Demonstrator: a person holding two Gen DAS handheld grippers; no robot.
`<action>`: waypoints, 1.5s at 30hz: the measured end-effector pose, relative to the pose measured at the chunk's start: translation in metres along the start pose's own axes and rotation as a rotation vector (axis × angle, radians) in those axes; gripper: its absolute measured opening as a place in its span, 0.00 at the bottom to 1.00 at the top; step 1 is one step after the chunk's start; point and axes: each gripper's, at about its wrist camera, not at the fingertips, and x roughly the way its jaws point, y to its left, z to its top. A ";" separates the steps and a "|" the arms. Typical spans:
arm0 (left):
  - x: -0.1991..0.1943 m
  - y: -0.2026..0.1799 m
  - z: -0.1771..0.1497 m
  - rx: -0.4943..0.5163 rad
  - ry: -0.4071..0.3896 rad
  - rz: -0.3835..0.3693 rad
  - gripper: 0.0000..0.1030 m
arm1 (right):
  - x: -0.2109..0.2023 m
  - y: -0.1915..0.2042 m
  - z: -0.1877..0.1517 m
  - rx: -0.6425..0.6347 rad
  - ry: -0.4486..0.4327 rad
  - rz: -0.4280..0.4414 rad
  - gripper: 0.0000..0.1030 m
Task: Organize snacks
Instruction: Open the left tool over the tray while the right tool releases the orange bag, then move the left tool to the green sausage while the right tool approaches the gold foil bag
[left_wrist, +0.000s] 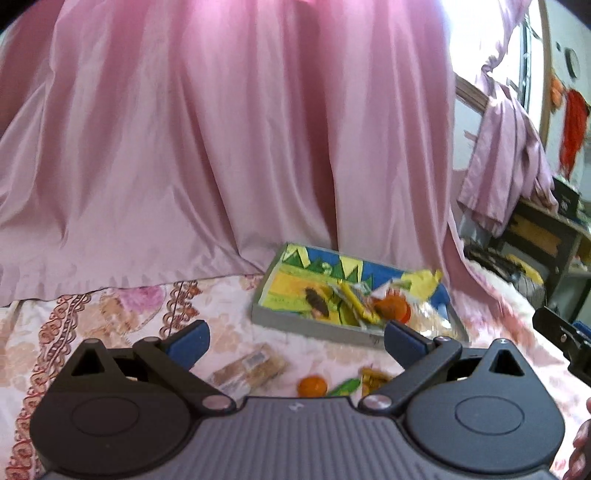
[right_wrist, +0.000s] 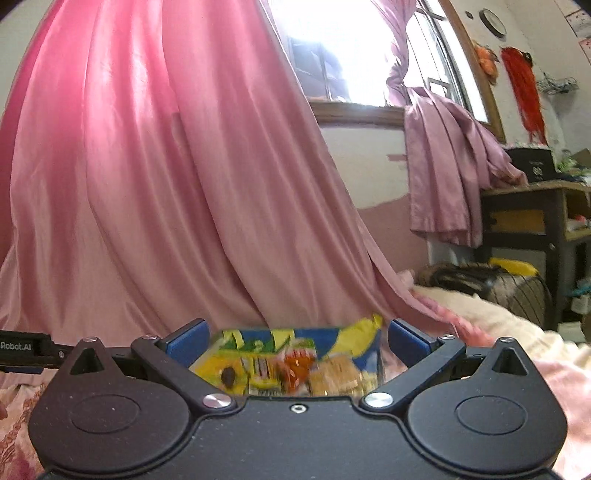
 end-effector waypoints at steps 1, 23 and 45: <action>-0.003 0.002 -0.003 0.006 -0.001 -0.003 0.99 | -0.005 0.001 -0.003 0.003 0.007 -0.008 0.99; -0.034 0.025 -0.059 0.153 0.113 -0.026 0.99 | -0.050 0.044 -0.049 -0.034 0.227 -0.032 0.99; 0.014 0.022 -0.066 0.150 0.199 0.057 1.00 | -0.005 0.044 -0.071 -0.049 0.384 0.005 0.99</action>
